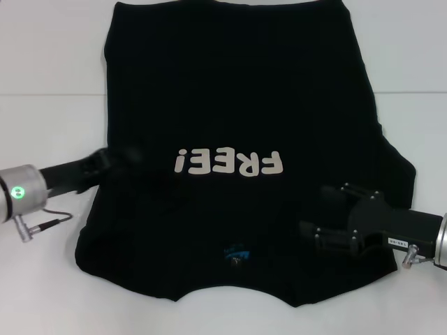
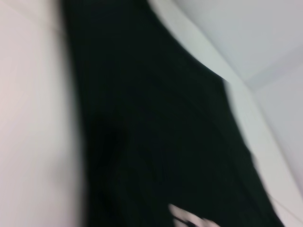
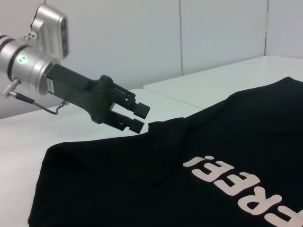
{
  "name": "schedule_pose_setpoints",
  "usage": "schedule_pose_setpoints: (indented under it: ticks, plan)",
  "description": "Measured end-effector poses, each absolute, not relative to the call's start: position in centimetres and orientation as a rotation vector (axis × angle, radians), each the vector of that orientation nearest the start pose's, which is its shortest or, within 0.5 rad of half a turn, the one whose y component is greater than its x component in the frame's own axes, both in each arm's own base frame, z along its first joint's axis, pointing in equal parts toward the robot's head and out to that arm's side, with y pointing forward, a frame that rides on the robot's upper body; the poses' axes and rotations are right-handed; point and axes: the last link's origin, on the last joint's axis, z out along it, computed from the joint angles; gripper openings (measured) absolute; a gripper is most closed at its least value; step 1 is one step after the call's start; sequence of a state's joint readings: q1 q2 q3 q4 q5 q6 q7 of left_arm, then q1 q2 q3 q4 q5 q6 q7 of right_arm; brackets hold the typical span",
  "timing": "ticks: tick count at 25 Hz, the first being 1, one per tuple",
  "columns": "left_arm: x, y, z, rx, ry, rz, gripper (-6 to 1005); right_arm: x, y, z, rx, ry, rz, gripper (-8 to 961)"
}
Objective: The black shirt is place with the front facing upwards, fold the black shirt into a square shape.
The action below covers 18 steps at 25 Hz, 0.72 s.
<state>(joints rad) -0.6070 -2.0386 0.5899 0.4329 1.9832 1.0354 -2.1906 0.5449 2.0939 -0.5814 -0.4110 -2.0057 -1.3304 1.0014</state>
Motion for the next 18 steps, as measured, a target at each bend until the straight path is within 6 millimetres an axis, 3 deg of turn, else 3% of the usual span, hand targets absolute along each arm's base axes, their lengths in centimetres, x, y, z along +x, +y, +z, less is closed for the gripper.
schedule_pose_setpoints:
  ticks: [4, 10, 13, 18]
  plan:
    - [-33.1, 38.4, 0.2, -1.666, -1.850, -0.812, 433, 29.1, 32.8, -4.1, -2.592, 0.479, 0.594, 899]
    - [-33.4, 38.8, -0.2, -1.571, -1.850, -0.829, 671, 29.1, 32.9, -4.2, -2.592, 0.482, 0.588, 899]
    - [-33.0, 39.1, -0.4, -1.570, -1.846, -0.849, 885, 29.2, 32.9, -4.2, -2.589, 0.483, 0.582, 899]
    - [-32.3, 39.6, -0.6, -1.563, -1.839, -0.869, 915, 29.2, 32.9, -4.2, -2.590, 0.483, 0.580, 900]
